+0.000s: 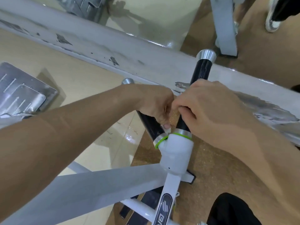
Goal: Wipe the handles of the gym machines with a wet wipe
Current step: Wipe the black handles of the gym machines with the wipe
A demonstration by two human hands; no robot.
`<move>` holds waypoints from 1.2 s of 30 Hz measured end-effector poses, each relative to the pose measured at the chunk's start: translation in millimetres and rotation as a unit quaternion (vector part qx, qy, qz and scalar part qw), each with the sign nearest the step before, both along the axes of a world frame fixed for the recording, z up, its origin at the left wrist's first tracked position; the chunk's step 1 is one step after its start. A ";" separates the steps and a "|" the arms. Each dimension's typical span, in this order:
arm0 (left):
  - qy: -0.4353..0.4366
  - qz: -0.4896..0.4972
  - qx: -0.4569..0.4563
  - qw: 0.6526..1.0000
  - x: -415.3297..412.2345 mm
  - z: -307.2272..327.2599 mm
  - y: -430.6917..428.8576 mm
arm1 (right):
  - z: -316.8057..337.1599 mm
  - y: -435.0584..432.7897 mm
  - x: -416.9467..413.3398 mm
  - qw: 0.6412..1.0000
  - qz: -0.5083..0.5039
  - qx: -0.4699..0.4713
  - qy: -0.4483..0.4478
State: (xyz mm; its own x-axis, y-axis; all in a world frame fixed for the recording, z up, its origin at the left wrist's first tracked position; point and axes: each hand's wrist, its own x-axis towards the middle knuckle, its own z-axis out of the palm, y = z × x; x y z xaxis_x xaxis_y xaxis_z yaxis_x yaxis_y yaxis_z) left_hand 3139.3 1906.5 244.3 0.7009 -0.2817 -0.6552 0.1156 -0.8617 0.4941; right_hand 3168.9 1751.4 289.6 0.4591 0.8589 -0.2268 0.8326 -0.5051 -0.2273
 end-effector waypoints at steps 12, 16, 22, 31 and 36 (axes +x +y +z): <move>-0.123 0.174 -0.021 0.977 -60.8 0.7 3.7 | -11.4 80.2 11.3 0.892 0.221 -0.367 0.143; -0.181 0.212 0.001 0.960 -85.2 -12.7 5.4 | -20.4 82.5 17.1 0.902 0.178 -0.347 0.184; -0.273 0.528 -0.103 0.798 -122.3 -15.5 -17.3 | -20.2 89.9 15.2 0.896 0.088 -0.352 0.256; -0.110 0.735 -0.304 0.596 -126.1 -17.5 -56.2 | -24.5 104.2 23.9 0.844 0.020 -0.398 0.359; -0.111 0.731 -0.309 0.599 -124.5 -20.2 -53.3 | -31.7 101.4 30.6 0.845 -0.070 -0.319 0.423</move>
